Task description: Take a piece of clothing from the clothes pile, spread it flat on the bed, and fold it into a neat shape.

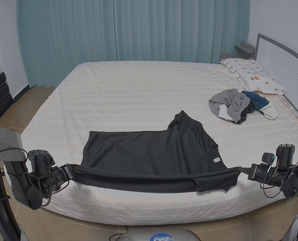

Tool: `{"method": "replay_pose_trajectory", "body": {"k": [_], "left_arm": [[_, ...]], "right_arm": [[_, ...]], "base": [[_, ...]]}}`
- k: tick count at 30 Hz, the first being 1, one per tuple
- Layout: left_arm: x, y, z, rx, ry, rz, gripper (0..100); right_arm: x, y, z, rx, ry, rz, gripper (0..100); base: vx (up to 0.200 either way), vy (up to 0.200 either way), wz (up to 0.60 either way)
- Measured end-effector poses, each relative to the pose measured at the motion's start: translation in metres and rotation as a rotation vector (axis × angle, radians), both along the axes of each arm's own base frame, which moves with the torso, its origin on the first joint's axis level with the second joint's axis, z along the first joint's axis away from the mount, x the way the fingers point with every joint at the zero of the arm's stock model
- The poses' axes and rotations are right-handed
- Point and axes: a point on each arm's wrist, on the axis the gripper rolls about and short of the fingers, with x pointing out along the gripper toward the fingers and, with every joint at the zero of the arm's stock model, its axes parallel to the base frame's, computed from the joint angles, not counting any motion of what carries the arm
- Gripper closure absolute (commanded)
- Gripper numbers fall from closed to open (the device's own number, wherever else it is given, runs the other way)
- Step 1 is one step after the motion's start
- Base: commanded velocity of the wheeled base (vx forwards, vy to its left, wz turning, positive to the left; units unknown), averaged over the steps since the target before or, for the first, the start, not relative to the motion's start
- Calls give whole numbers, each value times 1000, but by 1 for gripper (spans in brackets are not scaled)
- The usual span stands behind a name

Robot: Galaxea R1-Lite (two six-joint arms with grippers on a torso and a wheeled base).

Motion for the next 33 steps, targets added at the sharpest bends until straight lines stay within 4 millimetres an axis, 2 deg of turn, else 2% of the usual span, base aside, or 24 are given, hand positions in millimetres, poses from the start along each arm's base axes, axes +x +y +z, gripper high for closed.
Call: {"method": "replay_pose_trajectory", "body": {"k": [16,27,33], "left_arm": [[55,-16,-17,-143,-78,42,100],[74,-19,-37,-159,-72,51,100],[80,-18,-42,-186,-79,99,100]], "right_arm": [[53,5,-21,-3,-37,17,100],[81,8,-41,-7,0,14,100],[92,7,-47,-13,-7,2,100]], "base": [[0,0,0],[0,0,0],[0,0,0]]}}
